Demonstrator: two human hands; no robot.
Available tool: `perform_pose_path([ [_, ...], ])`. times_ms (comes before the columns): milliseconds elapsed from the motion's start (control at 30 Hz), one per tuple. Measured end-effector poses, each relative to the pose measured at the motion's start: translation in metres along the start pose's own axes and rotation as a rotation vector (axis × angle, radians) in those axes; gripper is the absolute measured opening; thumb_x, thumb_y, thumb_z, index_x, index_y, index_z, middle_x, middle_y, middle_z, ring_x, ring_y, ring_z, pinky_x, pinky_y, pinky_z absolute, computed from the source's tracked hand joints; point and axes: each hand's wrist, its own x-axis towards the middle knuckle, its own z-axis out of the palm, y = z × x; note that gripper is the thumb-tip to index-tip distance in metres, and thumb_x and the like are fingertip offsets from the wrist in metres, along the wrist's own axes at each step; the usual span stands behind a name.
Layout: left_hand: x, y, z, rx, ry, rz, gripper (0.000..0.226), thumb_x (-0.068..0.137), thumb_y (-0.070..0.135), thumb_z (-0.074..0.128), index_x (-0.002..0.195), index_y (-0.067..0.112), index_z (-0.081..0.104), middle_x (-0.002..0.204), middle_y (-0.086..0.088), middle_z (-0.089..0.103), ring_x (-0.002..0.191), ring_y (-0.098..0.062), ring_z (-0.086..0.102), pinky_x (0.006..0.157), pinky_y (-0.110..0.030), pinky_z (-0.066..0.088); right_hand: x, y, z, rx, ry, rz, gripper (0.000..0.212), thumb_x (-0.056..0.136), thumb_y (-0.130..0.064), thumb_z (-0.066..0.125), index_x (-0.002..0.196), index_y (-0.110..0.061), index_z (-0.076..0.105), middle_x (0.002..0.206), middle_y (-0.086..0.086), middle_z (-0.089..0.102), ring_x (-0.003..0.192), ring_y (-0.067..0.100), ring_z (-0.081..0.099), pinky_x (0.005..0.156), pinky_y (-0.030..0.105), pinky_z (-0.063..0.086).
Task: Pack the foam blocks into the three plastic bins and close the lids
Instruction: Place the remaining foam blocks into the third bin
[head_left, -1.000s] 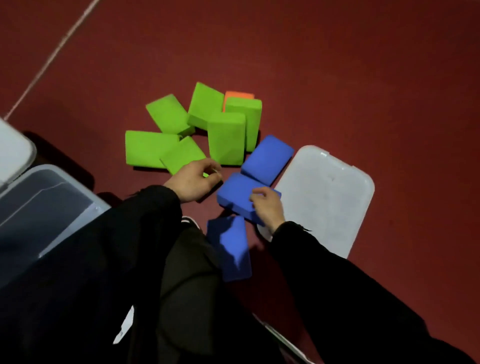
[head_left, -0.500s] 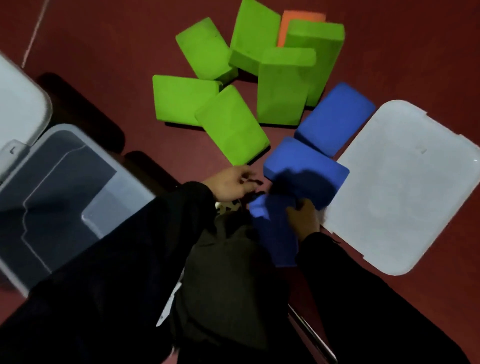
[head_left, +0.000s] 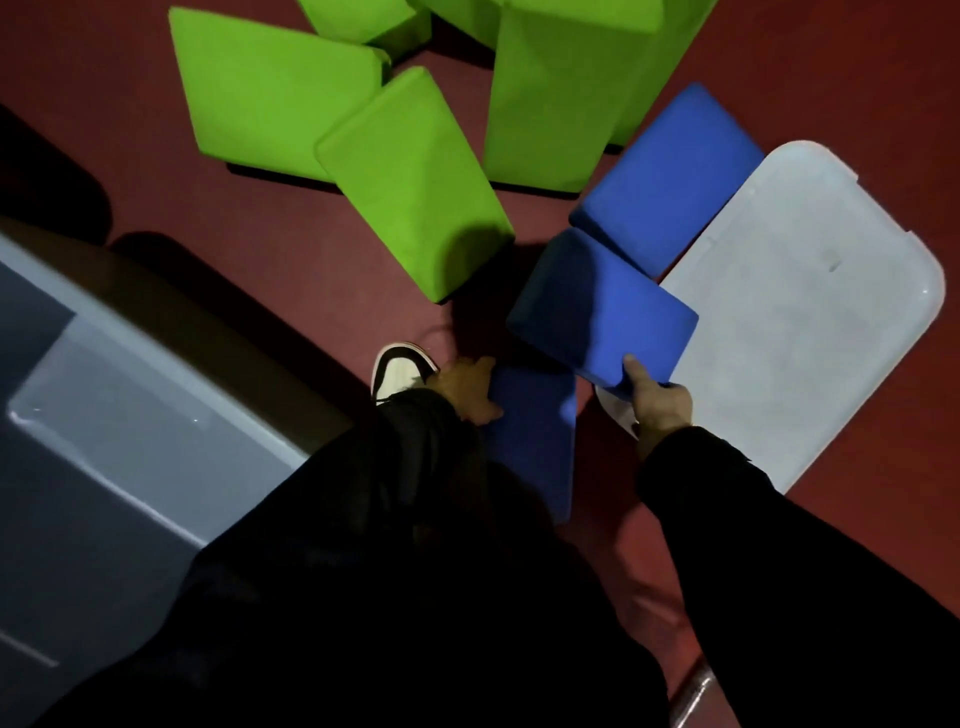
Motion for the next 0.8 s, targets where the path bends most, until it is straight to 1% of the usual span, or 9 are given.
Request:
perform_pose_path([
  [100,0.009,0.001,0.005,0.018,0.035,-0.014,0.091,0.075,0.052,0.075,0.148,0.015,0.034,0.145,-0.021,0.041,0.132,-0.041,0.045,0.108,-0.050,0.041,-0.003,-0.006,0.001,-0.010,0.037,-0.062,0.076,0.059,-0.064,0.081,0.104,-0.006,0.064,0.107,0.008,0.065,0.092,0.031,0.064,0.088,0.039,0.056],
  [167,0.012,0.004,0.008,-0.008,0.012,0.009,0.081,0.078,0.053,0.073,0.140,0.012,0.043,0.141,-0.021,0.044,0.130,-0.039,0.046,0.106,-0.046,0.042,-0.008,-0.007,0.006,0.089,0.011,-0.109,0.064,0.058,-0.045,0.082,0.100,-0.001,0.061,0.097,0.010,0.067,0.078,0.027,0.070,0.074,0.034,0.057],
  [233,0.013,0.009,0.011,-0.088,-0.019,0.025,0.073,0.082,0.046,0.073,0.137,0.009,0.042,0.138,-0.020,0.048,0.130,-0.037,0.046,0.103,-0.040,0.042,-0.014,-0.007,0.010,0.132,-0.043,-0.116,0.047,0.075,-0.026,0.082,0.105,-0.005,0.052,0.091,0.009,0.060,0.058,0.013,0.062,0.056,0.020,0.050],
  [300,0.014,0.015,0.013,-0.167,-0.034,0.037,0.075,0.083,0.041,0.075,0.138,0.006,0.037,0.140,-0.017,0.051,0.129,-0.034,0.051,0.099,-0.036,0.042,-0.018,-0.008,0.011,0.213,-0.052,-0.092,0.049,0.087,-0.018,0.078,0.120,-0.009,0.042,0.103,0.006,0.055,0.066,0.012,0.060,0.048,0.015,0.046],
  [400,0.010,0.021,0.012,-0.247,0.003,0.050,0.087,0.076,0.044,0.082,0.138,0.005,0.035,0.140,-0.015,0.049,0.125,-0.032,0.054,0.096,-0.032,0.043,-0.018,-0.010,0.006,0.332,-0.091,-0.066,0.078,0.089,-0.018,0.078,0.149,-0.007,0.030,0.128,0.002,0.047,0.100,0.021,0.061,0.044,0.011,0.048],
  [500,-0.002,0.025,0.010,-0.319,0.145,0.054,0.091,0.069,0.045,0.086,0.139,0.012,0.038,0.136,-0.014,0.045,0.122,-0.033,0.053,0.102,-0.039,0.044,-0.011,-0.009,0.009,0.239,-0.187,-0.109,0.043,0.087,-0.028,0.081,0.120,-0.007,0.062,0.122,0.008,0.070,0.088,0.018,0.068,0.058,0.018,0.055],
  [600,-0.016,0.018,0.002,-0.363,0.218,0.049,0.107,0.068,0.048,0.083,0.154,0.022,0.025,0.145,-0.014,0.037,0.131,-0.031,0.047,0.109,-0.042,0.041,-0.012,-0.014,0.021,0.166,-0.225,-0.136,0.030,0.083,-0.034,0.083,0.089,-0.011,0.065,0.092,0.006,0.072,0.079,0.024,0.067,0.077,0.037,0.058],
  [700,-0.026,0.013,-0.003,-0.355,0.213,0.033,0.102,0.072,0.045,0.081,0.155,0.026,0.025,0.141,-0.014,0.037,0.126,-0.032,0.050,0.106,-0.040,0.044,-0.014,-0.016,0.028,0.325,-0.319,-0.075,0.033,0.079,-0.024,0.085,0.090,0.000,0.066,0.086,0.015,0.066,0.071,0.026,0.061,0.065,0.036,0.052],
  [800,-0.036,0.019,-0.005,-0.370,0.251,-0.009,0.089,0.066,0.047,0.081,0.143,0.022,0.044,0.134,-0.010,0.044,0.118,-0.029,0.056,0.100,-0.034,0.046,-0.021,-0.015,0.026,0.488,-0.362,-0.039,0.038,0.081,-0.018,0.085,0.097,-0.011,0.051,0.082,0.014,0.058,0.066,0.024,0.057,0.051,0.029,0.050],
])
